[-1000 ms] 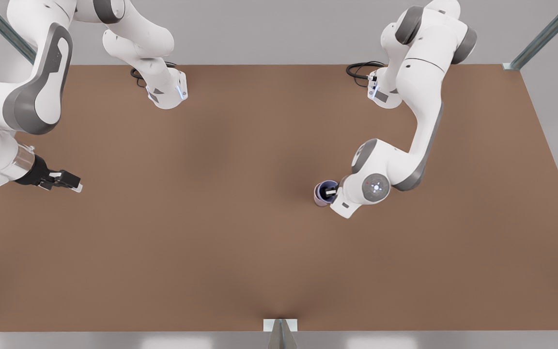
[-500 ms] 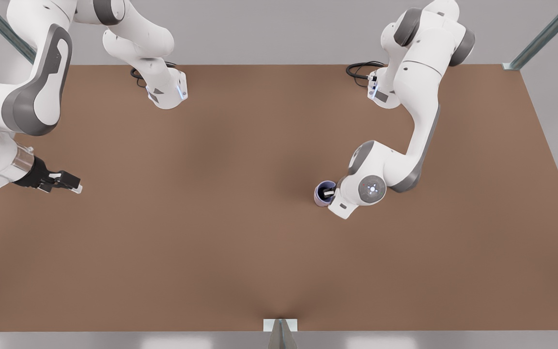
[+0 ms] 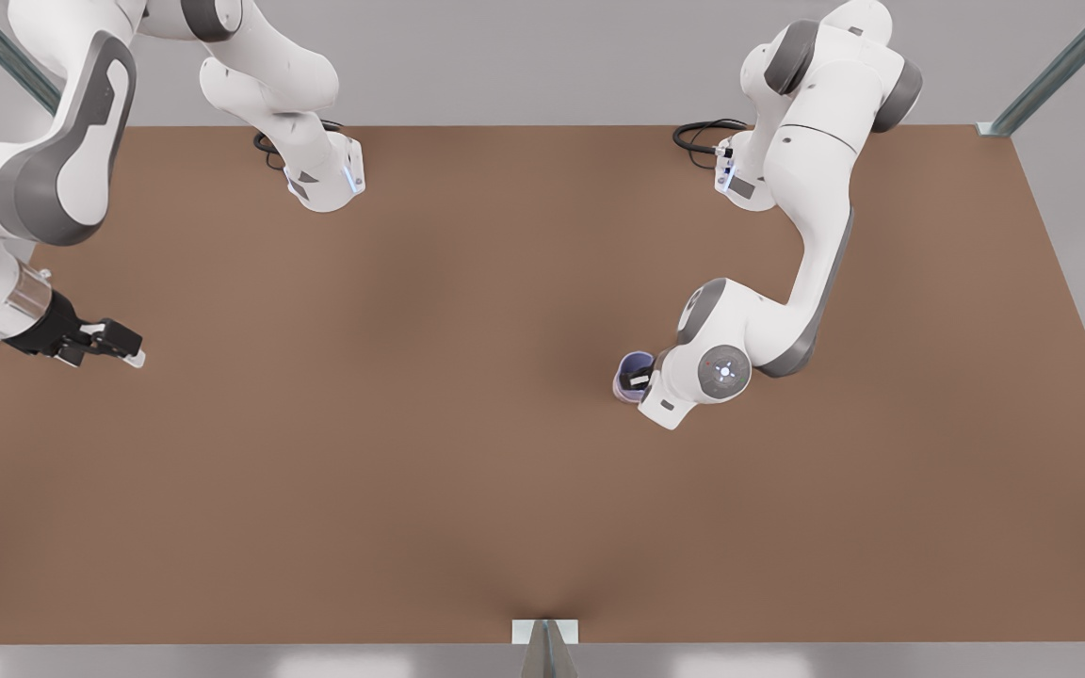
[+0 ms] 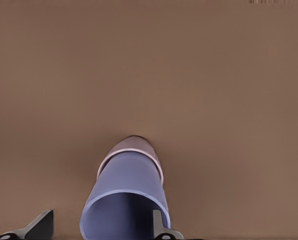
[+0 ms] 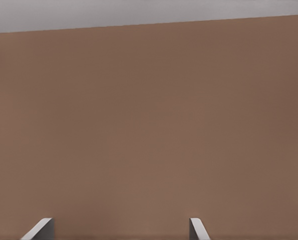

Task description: Stack the cups, with the pink cup at the bottom and the purple cup at the top

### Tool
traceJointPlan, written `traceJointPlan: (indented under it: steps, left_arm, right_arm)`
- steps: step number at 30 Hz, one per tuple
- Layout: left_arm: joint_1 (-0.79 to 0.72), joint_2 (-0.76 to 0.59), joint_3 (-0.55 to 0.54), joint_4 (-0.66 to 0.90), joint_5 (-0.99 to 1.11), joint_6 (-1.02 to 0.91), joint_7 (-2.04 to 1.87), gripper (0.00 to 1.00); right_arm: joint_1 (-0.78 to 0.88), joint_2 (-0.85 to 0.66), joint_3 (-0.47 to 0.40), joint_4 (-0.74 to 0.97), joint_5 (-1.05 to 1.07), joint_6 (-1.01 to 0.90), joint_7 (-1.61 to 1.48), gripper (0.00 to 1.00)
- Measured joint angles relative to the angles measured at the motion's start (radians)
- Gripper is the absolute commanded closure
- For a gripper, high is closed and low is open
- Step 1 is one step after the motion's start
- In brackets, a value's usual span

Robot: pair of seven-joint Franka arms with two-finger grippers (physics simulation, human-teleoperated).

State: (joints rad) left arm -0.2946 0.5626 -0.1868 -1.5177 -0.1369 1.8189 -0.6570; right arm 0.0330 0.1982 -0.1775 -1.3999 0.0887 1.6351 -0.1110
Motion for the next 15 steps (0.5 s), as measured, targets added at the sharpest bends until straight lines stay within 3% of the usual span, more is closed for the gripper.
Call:
traceJointPlan:
  steps: [7,11,15]
  left_arm:
    - [0.000,-0.022,0.000,0.025,0.007,-0.018,-0.007,0.00]
    - [0.004,-0.030,0.006,0.218,0.041,-0.123,-0.010,0.00]
    - [0.015,-0.088,0.124,0.368,0.141,-0.287,0.049,0.00]
  right_arm:
    - [0.002,0.011,0.000,0.005,-0.004,0.001,-0.006,0.00]
    - [0.002,0.011,0.000,0.005,-0.005,0.001,-0.009,0.00]
    - [0.001,0.014,0.000,0.005,-0.004,0.001,-0.011,0.00]
